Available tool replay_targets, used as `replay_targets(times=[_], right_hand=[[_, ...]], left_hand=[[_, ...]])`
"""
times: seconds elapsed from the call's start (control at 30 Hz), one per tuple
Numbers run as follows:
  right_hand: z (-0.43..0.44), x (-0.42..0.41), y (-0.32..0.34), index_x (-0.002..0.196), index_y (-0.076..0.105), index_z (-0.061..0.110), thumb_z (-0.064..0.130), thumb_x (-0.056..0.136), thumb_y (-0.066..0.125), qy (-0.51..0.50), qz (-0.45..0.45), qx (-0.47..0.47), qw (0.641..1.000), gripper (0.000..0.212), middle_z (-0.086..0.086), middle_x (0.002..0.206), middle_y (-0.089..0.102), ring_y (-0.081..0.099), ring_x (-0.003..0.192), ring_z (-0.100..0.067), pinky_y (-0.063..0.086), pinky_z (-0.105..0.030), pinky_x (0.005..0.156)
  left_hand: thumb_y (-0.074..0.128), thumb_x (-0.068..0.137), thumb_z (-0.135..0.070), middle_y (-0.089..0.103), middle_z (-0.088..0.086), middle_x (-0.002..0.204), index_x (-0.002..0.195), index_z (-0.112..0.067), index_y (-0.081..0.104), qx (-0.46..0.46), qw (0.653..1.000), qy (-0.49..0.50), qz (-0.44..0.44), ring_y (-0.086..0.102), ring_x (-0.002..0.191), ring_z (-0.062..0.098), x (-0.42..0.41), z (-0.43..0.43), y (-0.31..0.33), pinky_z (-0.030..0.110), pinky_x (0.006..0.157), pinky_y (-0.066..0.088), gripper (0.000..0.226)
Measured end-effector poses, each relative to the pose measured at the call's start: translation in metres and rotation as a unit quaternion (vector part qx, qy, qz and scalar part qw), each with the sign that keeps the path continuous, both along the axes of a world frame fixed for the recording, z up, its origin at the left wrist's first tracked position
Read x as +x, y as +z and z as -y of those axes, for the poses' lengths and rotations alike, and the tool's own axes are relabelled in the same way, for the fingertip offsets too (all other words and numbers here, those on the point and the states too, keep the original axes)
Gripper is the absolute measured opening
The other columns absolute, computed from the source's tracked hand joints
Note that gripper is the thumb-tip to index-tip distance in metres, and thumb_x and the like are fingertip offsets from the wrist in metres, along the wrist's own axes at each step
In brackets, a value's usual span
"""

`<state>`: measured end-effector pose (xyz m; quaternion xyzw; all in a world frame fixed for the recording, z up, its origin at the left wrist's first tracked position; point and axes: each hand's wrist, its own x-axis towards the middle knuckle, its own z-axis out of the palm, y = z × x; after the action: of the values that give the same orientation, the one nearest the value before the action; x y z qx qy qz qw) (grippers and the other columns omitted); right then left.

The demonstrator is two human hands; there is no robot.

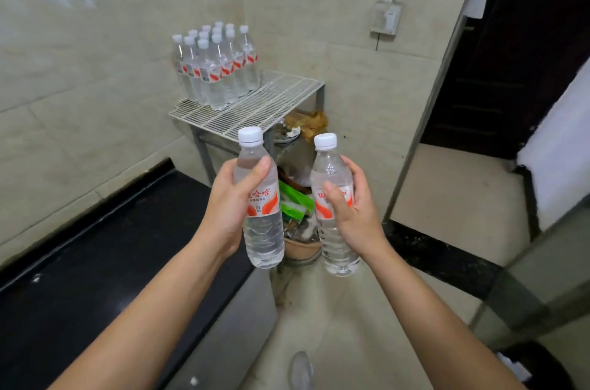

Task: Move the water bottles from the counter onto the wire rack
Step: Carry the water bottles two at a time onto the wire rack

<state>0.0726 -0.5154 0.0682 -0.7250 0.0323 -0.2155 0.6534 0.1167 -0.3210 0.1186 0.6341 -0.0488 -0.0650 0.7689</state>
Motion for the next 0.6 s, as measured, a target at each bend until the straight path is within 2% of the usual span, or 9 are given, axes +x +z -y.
replay_targets(times=[0.17, 0.23, 0.33, 0.47, 0.53, 0.6], right_hand=[[0.053, 0.095, 0.009, 0.131, 0.054, 0.029, 0.060, 0.071, 0.061, -0.020, -0.012, -0.025, 0.999, 0.068, 0.013, 0.112, 0.070, 0.068, 0.097, 0.002, 0.050, -0.013, 0.080], [0.073, 0.133, 0.019, 0.130, 0.057, 0.027, 0.062, 0.069, 0.062, -0.023, -0.028, -0.020, 0.999, 0.070, 0.010, 0.106, 0.073, 0.070, 0.092, -0.001, 0.051, -0.018, 0.078], [0.104, 0.183, 0.029, 0.121, 0.062, 0.033, 0.062, 0.069, 0.069, -0.036, -0.037, -0.018, 0.999, 0.060, 0.010, 0.103, 0.075, 0.072, 0.093, -0.007, 0.056, -0.027, 0.080], [0.138, 0.231, 0.033, 0.117, 0.064, 0.030, 0.061, 0.064, 0.080, -0.031, -0.045, -0.024, 0.998, 0.063, 0.013, 0.101, 0.075, 0.072, 0.091, -0.005, 0.054, -0.021, 0.076], [0.159, 0.263, 0.032, 0.115, 0.065, 0.027, 0.053, 0.062, 0.091, -0.017, -0.051, -0.035, 0.998, 0.064, 0.016, 0.097, 0.075, 0.071, 0.086, -0.002, 0.052, -0.016, 0.071], [0.178, 0.302, 0.030, 0.111, 0.064, 0.028, 0.044, 0.061, 0.093, -0.001, -0.052, -0.053, 0.997, 0.059, 0.020, 0.094, 0.074, 0.070, 0.082, 0.001, 0.051, -0.013, 0.068]], left_hand=[[0.077, 0.073, -0.036, 0.073, 0.006, 0.105, 0.121, -0.009, 0.060, -0.033, 0.999, 0.007, 0.008, 0.073, 0.093, 0.021, 0.098, 0.059, 0.006, 0.031, 0.077, 0.058, 0.058], [0.076, 0.072, -0.035, 0.073, 0.005, 0.102, 0.120, -0.010, 0.059, -0.044, 0.999, 0.008, 0.004, 0.073, 0.091, 0.020, 0.139, 0.080, 0.012, 0.030, 0.075, 0.058, 0.056], [0.076, 0.072, -0.035, 0.074, 0.004, 0.101, 0.119, -0.011, 0.059, -0.047, 0.999, 0.005, 0.009, 0.074, 0.089, 0.019, 0.197, 0.109, 0.020, 0.028, 0.072, 0.057, 0.056], [0.074, 0.078, -0.034, 0.075, 0.000, 0.098, 0.119, -0.014, 0.059, -0.031, 0.999, 0.012, 0.020, 0.074, 0.085, 0.014, 0.250, 0.141, 0.023, 0.022, 0.066, 0.057, 0.048], [0.072, 0.085, -0.031, 0.074, 0.001, 0.100, 0.120, -0.015, 0.058, -0.026, 0.999, 0.026, 0.023, 0.074, 0.084, 0.012, 0.279, 0.160, 0.020, 0.021, 0.065, 0.056, 0.041], [0.072, 0.082, -0.037, 0.075, 0.001, 0.104, 0.120, -0.017, 0.059, -0.021, 0.998, 0.047, 0.029, 0.074, 0.090, 0.013, 0.307, 0.179, 0.018, 0.022, 0.069, 0.057, 0.044]])
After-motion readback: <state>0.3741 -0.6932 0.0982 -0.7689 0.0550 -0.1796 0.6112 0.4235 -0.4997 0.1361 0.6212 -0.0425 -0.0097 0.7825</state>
